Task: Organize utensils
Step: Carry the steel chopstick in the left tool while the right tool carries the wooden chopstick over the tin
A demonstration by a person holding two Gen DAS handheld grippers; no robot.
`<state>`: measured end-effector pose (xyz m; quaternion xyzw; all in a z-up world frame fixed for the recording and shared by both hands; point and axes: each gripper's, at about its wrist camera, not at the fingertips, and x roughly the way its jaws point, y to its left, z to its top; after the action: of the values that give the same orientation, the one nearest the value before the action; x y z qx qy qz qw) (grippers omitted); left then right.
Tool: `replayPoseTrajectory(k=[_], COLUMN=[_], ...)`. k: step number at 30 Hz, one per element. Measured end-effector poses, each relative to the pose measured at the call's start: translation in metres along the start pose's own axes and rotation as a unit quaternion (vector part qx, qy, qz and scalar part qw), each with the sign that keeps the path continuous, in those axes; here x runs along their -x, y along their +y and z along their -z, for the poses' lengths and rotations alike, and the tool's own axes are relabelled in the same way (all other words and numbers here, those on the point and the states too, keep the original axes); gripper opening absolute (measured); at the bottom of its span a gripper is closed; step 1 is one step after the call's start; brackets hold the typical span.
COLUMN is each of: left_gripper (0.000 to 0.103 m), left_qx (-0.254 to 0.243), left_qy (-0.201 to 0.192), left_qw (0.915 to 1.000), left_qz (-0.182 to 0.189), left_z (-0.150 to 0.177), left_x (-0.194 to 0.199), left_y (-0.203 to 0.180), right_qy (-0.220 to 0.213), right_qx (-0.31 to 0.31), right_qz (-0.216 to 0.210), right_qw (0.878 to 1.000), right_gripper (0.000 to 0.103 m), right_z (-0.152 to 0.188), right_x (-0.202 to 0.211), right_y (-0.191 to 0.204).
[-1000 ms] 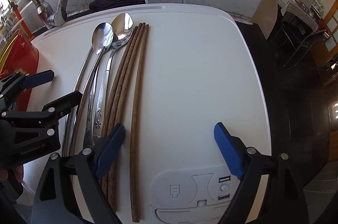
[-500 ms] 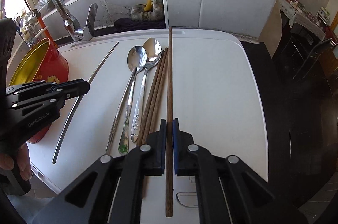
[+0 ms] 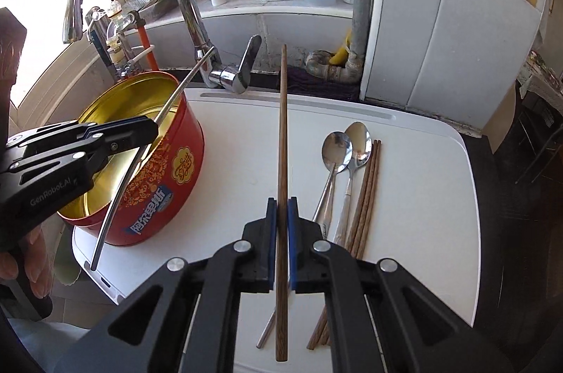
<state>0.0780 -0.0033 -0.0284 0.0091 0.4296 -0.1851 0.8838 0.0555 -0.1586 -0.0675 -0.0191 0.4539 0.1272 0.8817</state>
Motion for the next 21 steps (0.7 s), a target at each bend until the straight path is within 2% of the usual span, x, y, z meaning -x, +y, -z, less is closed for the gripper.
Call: replayPoseTrajectory(k=[8, 13, 21], left_gripper=[0.005, 0.005, 0.005], left_qx=[0.045, 0.064, 0.071], left_qy=[-0.027, -0.040, -0.048], left_qw=[0.9980, 0.9960, 0.9958], left_qz=[-0.035, -0.048, -0.031], left_z=[0.016, 0.023, 0.020], left_x=[0.044, 0.063, 0.065], left_y=[0.076, 0.122, 0.166], right_qy=[-0.007, -0.008, 0.000], right_qx=[0.053, 0.074, 0.084], right_qz=[-0.031, -0.034, -0.023], right_qw=[0.998, 0.997, 0.996], right_gripper=[0.007, 0.007, 0.007], right_z=[-0.025, -0.040, -0.059], right_x=[-0.011, -0.017, -0.031], right_y=[0.080, 0.124, 0.171])
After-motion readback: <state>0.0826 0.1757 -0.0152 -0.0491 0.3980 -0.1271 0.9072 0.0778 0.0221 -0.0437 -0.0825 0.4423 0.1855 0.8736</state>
